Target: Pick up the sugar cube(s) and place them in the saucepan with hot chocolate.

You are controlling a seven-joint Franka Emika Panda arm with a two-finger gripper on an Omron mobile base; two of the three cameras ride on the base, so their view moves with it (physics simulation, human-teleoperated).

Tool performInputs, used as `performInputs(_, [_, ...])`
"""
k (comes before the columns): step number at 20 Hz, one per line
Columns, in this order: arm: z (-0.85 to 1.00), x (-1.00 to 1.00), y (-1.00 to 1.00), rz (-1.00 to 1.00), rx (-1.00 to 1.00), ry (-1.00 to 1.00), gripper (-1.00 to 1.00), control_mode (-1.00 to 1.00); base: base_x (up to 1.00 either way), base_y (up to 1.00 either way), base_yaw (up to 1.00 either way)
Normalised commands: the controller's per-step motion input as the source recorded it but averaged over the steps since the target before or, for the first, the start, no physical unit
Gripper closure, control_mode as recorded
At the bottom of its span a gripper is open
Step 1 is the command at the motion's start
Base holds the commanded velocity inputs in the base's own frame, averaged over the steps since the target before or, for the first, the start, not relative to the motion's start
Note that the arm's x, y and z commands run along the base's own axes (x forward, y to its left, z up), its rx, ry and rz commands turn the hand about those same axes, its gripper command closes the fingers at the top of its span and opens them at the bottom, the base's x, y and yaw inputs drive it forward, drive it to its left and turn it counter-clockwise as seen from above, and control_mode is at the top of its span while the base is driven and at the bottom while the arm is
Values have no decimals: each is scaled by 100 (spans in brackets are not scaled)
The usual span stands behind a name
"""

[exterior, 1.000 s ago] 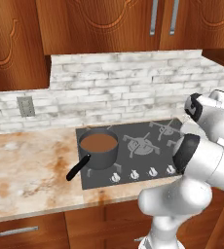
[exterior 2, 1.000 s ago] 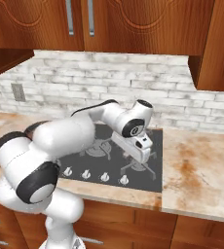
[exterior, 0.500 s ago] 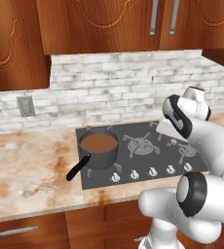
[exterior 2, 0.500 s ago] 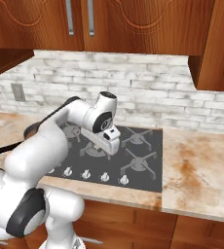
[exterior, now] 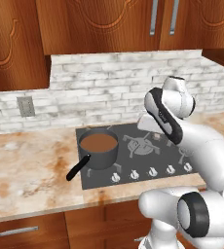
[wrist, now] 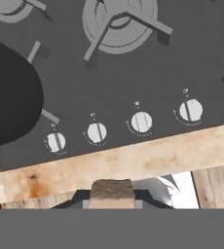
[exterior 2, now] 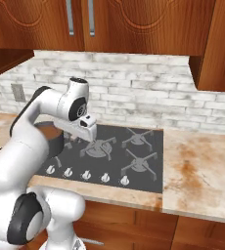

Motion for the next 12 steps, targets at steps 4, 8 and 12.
performInputs(4, [0,4,99,24,-6,-7,100,-100,0,0,0])
performInputs(8, [0,22,95,20,-5,-19,100,-100,0,0,0])
performInputs(12, [1,32,78,11,-5,-18,100,-100,0,0,0])
